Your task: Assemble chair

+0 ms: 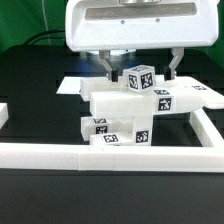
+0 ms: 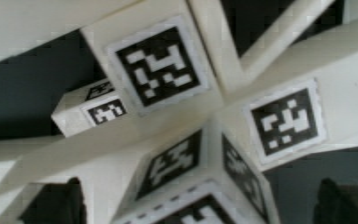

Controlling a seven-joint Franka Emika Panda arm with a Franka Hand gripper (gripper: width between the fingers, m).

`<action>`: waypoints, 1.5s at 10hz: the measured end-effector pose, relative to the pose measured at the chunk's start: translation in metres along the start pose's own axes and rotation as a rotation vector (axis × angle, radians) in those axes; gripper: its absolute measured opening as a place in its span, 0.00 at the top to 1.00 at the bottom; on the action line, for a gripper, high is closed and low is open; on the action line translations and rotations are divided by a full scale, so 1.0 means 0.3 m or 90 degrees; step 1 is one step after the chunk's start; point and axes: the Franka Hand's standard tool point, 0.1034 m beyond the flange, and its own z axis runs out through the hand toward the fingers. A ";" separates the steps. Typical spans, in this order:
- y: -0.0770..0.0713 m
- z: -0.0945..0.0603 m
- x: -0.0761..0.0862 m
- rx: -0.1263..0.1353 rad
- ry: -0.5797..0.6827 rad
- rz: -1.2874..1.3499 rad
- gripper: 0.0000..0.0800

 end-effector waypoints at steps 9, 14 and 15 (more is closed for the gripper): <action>0.004 0.000 0.001 0.000 0.001 -0.083 0.65; 0.010 0.002 0.004 0.015 0.010 0.148 0.65; 0.009 0.002 0.004 0.019 0.010 0.199 0.64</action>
Offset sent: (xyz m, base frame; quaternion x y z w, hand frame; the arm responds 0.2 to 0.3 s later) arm -0.0001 0.0011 0.0013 -0.0039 0.0074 -0.1280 0.9917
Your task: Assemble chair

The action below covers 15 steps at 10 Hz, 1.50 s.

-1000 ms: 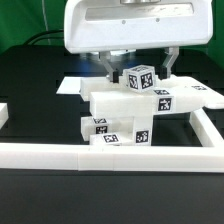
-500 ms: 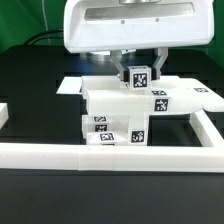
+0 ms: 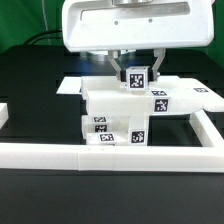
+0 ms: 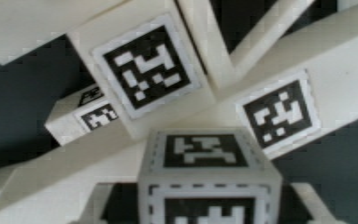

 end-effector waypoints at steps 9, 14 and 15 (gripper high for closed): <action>-0.006 0.002 -0.003 0.007 -0.004 0.330 0.64; 0.041 0.001 0.013 0.024 -0.019 0.568 0.64; 0.051 0.001 0.020 0.037 -0.023 0.652 0.64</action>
Offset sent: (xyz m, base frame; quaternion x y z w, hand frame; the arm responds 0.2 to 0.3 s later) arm 0.0002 -0.0003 0.0002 0.0021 0.0006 0.1932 0.9812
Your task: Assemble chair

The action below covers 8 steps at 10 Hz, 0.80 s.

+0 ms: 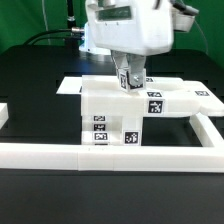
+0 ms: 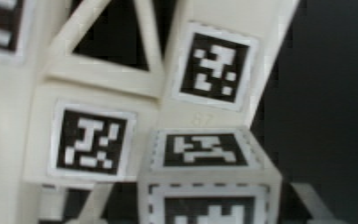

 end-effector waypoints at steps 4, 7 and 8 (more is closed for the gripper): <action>-0.009 0.000 0.012 0.018 -0.004 0.080 0.40; -0.013 -0.001 0.001 0.014 -0.006 0.026 0.20; -0.013 -0.001 0.003 0.014 -0.005 -0.031 0.20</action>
Offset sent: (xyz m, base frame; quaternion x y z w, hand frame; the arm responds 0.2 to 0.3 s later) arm 0.0000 0.0000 0.0000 0.0000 0.0000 0.0000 1.0000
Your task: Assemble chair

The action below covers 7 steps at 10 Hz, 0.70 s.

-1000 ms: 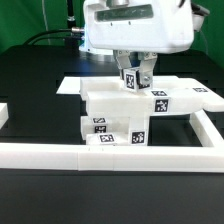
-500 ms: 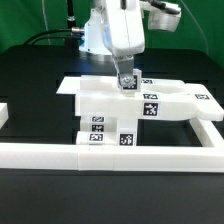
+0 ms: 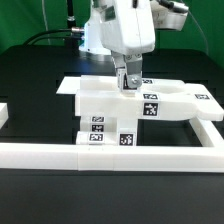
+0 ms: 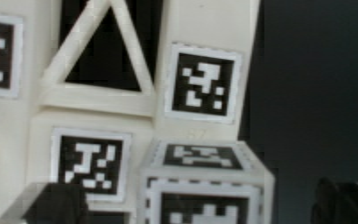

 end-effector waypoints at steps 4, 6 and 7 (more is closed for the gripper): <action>0.006 0.009 -0.001 -0.021 0.006 -0.236 0.19; -0.012 0.007 -0.011 -0.058 0.014 -0.406 0.19; -0.016 0.008 -0.019 -0.065 0.013 -0.447 0.19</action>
Offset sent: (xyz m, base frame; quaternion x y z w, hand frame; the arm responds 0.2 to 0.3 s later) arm 0.0063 -0.0009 -0.0053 -0.0487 0.0129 -0.2399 0.9695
